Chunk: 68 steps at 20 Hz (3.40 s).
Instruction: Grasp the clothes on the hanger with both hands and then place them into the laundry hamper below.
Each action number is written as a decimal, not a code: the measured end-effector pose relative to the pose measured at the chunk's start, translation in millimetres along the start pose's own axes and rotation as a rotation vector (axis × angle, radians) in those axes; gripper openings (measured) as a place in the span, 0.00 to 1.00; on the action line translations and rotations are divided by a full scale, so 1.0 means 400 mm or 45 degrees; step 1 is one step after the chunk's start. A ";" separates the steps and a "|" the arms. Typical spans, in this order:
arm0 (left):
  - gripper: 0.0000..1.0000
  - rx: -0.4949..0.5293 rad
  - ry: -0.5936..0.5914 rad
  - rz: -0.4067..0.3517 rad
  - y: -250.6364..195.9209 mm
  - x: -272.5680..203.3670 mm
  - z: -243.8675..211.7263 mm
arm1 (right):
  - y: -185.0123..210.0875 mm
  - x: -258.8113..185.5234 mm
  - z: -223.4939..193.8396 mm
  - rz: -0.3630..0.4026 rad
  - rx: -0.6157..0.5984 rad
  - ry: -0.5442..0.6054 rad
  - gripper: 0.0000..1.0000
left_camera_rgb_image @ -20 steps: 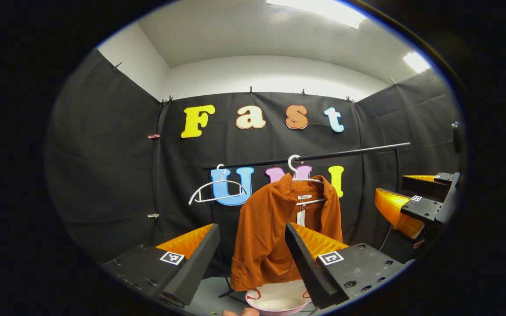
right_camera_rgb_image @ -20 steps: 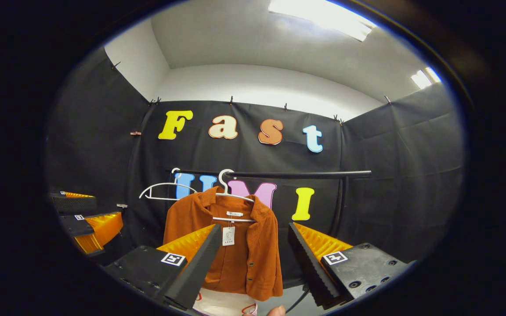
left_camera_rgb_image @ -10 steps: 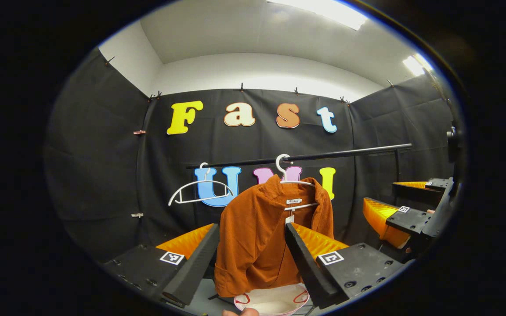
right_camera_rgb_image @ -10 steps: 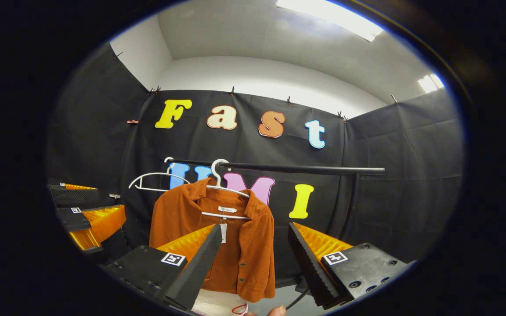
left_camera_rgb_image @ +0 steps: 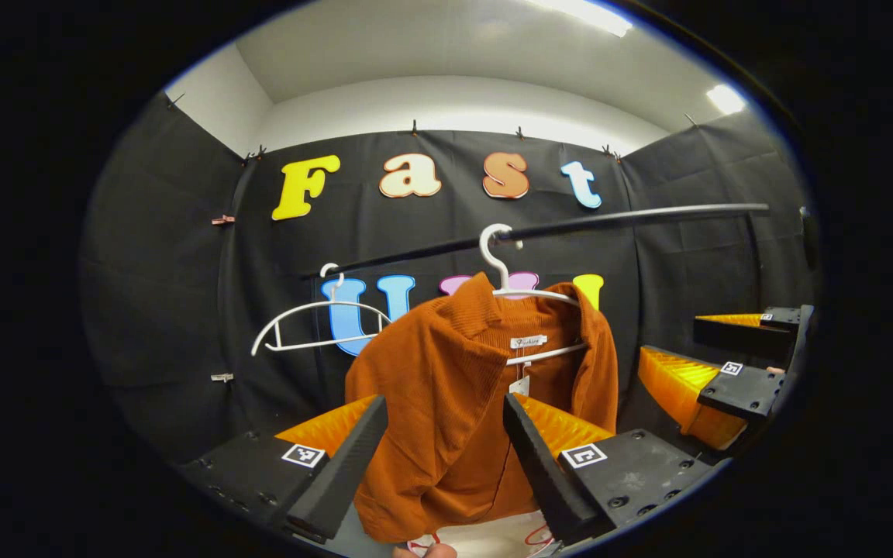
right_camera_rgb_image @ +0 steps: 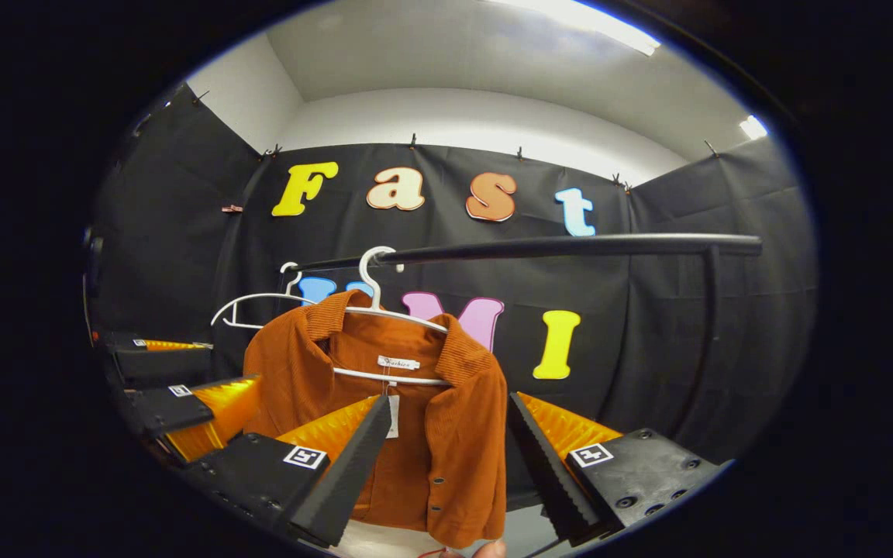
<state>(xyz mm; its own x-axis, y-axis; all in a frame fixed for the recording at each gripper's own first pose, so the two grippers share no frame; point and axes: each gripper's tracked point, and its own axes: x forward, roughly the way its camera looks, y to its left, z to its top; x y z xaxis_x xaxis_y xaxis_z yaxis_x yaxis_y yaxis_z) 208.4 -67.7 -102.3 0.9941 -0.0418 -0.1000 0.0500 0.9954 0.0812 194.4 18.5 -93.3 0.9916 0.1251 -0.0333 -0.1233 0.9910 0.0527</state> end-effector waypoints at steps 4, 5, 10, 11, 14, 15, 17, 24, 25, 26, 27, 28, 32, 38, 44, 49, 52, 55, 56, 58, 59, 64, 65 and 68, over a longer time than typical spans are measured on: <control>0.95 0.050 0.006 0.081 -0.014 0.123 -0.044 | -0.026 0.105 -0.063 0.010 0.049 0.039 0.98; 0.95 0.060 0.004 0.113 -0.007 0.157 -0.051 | -0.033 0.125 -0.081 0.021 0.050 0.052 0.98; 0.96 0.107 -0.046 0.190 -0.007 0.253 -0.049 | -0.057 0.203 -0.116 0.044 0.071 0.055 0.98; 0.97 0.098 -0.050 0.202 0.002 0.265 -0.047 | -0.051 0.216 -0.121 0.052 0.084 0.057 0.98; 0.93 0.059 -0.068 0.210 0.021 0.281 -0.043 | -0.025 0.249 -0.144 0.069 0.115 0.077 0.98; 0.86 0.060 -0.078 0.221 0.032 0.282 -0.039 | -0.023 0.267 -0.154 0.054 0.113 0.082 0.98; 0.62 0.060 -0.074 0.214 0.047 0.282 -0.043 | -0.040 0.308 -0.193 -0.009 0.102 0.110 0.98; 0.08 0.005 -0.032 0.137 0.066 0.297 -0.049 | -0.033 0.383 -0.230 0.000 0.338 0.146 0.07; 0.06 0.004 -0.030 0.128 0.070 0.294 -0.050 | -0.025 0.385 -0.236 0.033 0.374 0.168 0.07; 0.07 0.005 -0.025 0.123 0.075 0.292 -0.048 | -0.016 0.387 -0.245 0.072 0.409 0.198 0.07; 0.06 -0.002 -0.024 0.121 0.080 0.288 -0.048 | -0.005 0.391 -0.250 0.118 0.454 0.231 0.07; 0.05 -0.018 -0.032 0.116 0.083 0.282 -0.040 | 0.003 0.389 -0.246 0.158 0.494 0.259 0.07; 0.05 -0.109 0.045 0.023 0.081 0.270 -0.046 | 0.000 0.379 -0.229 0.253 0.658 0.358 0.07; 0.05 -0.121 0.088 -0.037 0.089 0.250 -0.003 | -0.025 0.363 -0.144 0.299 0.755 0.288 0.07; 0.05 -0.200 0.056 0.002 0.146 0.255 0.056 | -0.082 0.373 -0.029 0.349 0.911 0.102 0.07; 0.05 -0.212 0.038 0.044 0.183 0.269 0.090 | -0.206 0.428 0.019 0.214 0.677 0.064 0.07; 0.05 -0.208 0.027 0.071 0.209 0.277 0.109 | -0.282 0.453 0.013 0.058 0.515 0.087 0.07; 0.05 -0.225 0.044 0.065 0.217 0.284 0.117 | -0.295 0.483 -0.049 0.002 0.418 0.160 0.12; 0.05 -0.232 0.049 0.053 0.210 0.283 0.126 | -0.298 0.495 -0.084 -0.009 0.379 0.190 0.07; 0.05 -0.205 0.027 0.045 0.204 0.280 0.153 | -0.290 0.506 -0.166 -0.013 0.369 0.264 0.07; 0.05 -0.189 0.028 0.049 0.208 0.278 0.148 | -0.278 0.509 -0.204 -0.006 0.393 0.296 0.07; 0.05 -0.198 0.067 0.098 0.264 0.265 0.096 | -0.162 0.441 -0.308 0.100 0.543 0.372 0.07; 0.05 -0.197 0.077 0.113 0.279 0.262 0.083 | -0.136 0.424 -0.317 0.122 0.578 0.383 0.07; 0.05 -0.169 0.109 0.161 0.327 0.249 0.037 | -0.064 0.377 -0.328 0.195 0.621 0.411 0.07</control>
<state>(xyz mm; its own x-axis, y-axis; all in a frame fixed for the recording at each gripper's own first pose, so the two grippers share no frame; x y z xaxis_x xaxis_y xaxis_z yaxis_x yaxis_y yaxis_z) 315.4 57.0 -87.0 0.9796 0.0861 -0.1816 -0.0935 0.9951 -0.0328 341.9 18.4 -230.8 0.8925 0.3485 -0.2864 -0.1553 0.8336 0.5301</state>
